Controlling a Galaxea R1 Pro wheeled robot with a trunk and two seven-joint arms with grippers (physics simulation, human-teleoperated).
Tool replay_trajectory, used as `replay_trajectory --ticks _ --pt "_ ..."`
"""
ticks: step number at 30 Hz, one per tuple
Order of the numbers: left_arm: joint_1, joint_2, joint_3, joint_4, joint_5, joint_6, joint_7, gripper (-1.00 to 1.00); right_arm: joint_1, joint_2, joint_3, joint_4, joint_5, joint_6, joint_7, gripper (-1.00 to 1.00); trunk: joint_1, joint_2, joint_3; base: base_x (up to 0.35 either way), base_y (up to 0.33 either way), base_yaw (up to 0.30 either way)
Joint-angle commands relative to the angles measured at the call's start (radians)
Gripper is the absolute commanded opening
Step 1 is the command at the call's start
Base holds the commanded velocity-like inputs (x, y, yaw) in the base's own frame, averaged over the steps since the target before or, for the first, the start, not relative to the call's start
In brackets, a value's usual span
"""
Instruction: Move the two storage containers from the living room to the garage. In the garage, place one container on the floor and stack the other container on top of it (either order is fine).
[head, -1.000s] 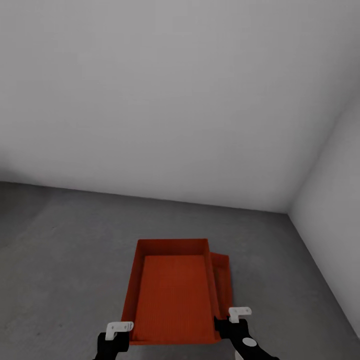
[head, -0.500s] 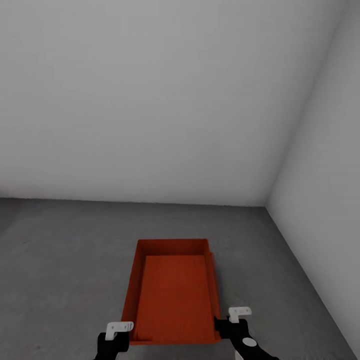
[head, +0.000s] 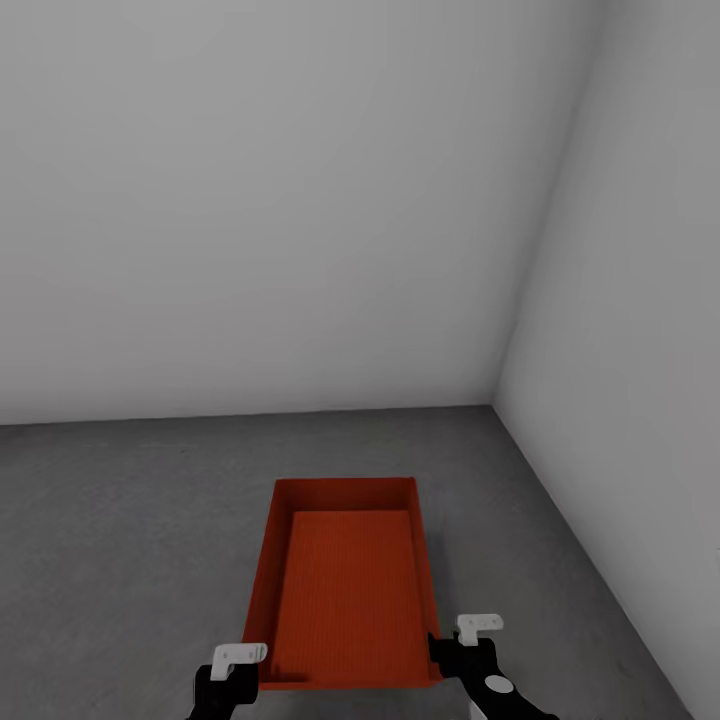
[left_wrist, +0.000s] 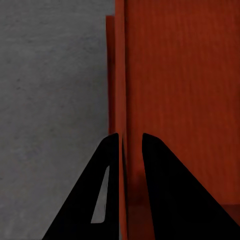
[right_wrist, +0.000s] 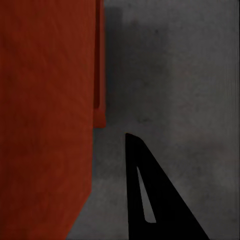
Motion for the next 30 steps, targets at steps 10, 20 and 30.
replay_trajectory --ticks 10,20,30 --pt "-0.001 0.001 0.017 -0.001 0.009 -0.002 0.008 -1.00 -0.001 -0.016 -0.006 0.001 0.000 -0.004 -0.012 -1.00 0.000 0.000 0.000 0.184 0.119 -0.055" --pt "-0.001 0.001 0.017 -0.001 0.009 -0.002 0.008 -1.00 -0.001 -0.016 -0.006 0.001 0.000 -0.004 -0.012 -1.00 0.000 0.000 0.000 0.275 0.192 -0.001" --pt "-0.001 0.001 0.017 0.000 0.009 -0.002 0.008 -1.00 -0.001 -0.016 -0.006 0.001 0.000 -0.004 -0.012 -1.00 0.000 0.000 0.000 0.269 0.180 0.000"
